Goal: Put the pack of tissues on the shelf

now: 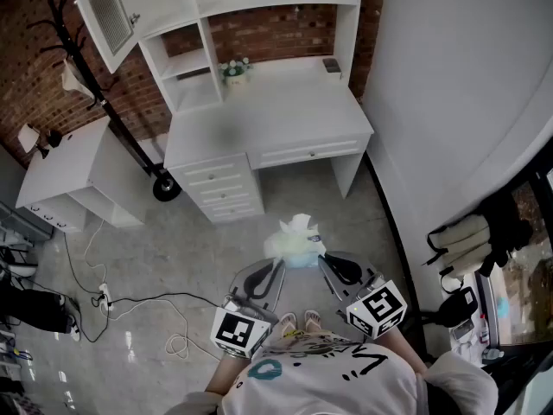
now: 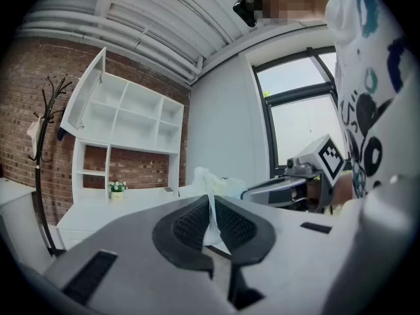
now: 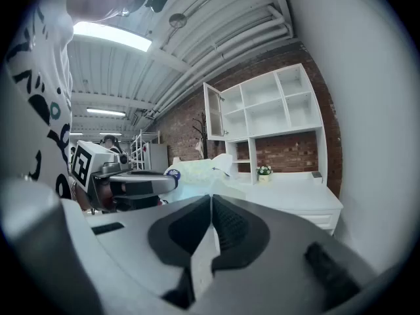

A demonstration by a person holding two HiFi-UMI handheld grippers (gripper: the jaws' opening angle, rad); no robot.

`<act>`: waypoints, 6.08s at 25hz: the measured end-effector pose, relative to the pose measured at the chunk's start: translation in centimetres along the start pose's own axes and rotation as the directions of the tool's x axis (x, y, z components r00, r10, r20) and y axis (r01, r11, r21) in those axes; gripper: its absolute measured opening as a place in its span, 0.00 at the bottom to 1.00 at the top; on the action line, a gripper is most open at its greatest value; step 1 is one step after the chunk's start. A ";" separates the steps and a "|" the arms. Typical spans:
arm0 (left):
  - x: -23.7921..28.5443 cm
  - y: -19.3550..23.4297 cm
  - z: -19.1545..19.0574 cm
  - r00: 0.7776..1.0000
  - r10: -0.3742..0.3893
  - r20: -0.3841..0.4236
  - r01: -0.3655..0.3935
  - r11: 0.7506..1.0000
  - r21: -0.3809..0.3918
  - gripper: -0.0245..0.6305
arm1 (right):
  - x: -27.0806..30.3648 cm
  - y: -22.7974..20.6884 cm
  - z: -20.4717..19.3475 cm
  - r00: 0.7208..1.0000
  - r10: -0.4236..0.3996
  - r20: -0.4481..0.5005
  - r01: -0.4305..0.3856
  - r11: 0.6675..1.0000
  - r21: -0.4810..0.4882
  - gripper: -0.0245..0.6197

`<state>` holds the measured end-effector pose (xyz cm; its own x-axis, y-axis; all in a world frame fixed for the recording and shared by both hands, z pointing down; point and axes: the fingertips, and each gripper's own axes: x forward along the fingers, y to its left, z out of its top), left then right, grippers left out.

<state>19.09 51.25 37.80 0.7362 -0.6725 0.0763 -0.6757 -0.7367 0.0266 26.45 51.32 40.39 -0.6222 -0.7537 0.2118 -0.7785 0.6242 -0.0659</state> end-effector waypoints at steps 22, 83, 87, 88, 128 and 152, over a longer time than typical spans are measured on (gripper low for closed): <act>-2.5 2.1 -0.2 0.999 0.026 -0.030 -0.026 1.000 0.008 0.08 | 2.2 2.8 0.4 0.998 0.057 -0.033 -0.057 0.998 0.017 0.09; 12.5 33.4 -0.1 0.914 0.401 -0.061 -0.402 0.915 -0.013 0.08 | 35.8 -11.1 7.3 0.911 0.408 -0.064 -0.410 0.912 -0.021 0.09; 12.6 35.2 -0.1 0.914 0.401 -0.062 -0.403 0.915 -0.011 0.08 | 37.6 -11.2 7.6 0.912 0.407 -0.050 -0.408 0.913 -0.016 0.09; 12.7 35.9 -0.1 0.914 0.400 -0.063 -0.402 0.916 -0.015 0.08 | 38.2 -11.2 7.6 0.913 0.404 -0.052 -0.405 0.914 -0.012 0.09; 8.3 56.9 1.0 0.948 0.317 -0.024 -0.318 0.948 -0.022 0.08 | 57.6 -5.1 11.7 0.952 0.298 -0.070 -0.300 0.954 -0.008 0.09; 13.5 62.9 -0.3 0.943 0.321 -0.084 -0.325 0.945 -0.035 0.08 | 64.4 -9.6 11.8 0.933 0.348 -0.089 -0.346 0.937 0.042 0.09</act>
<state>-13.42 -4.14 40.76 0.4743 -0.8649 0.1642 -0.8791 -0.4754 0.0353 -7.12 -5.60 43.13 -0.8444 -0.4677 0.2614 -0.5181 0.8370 -0.1760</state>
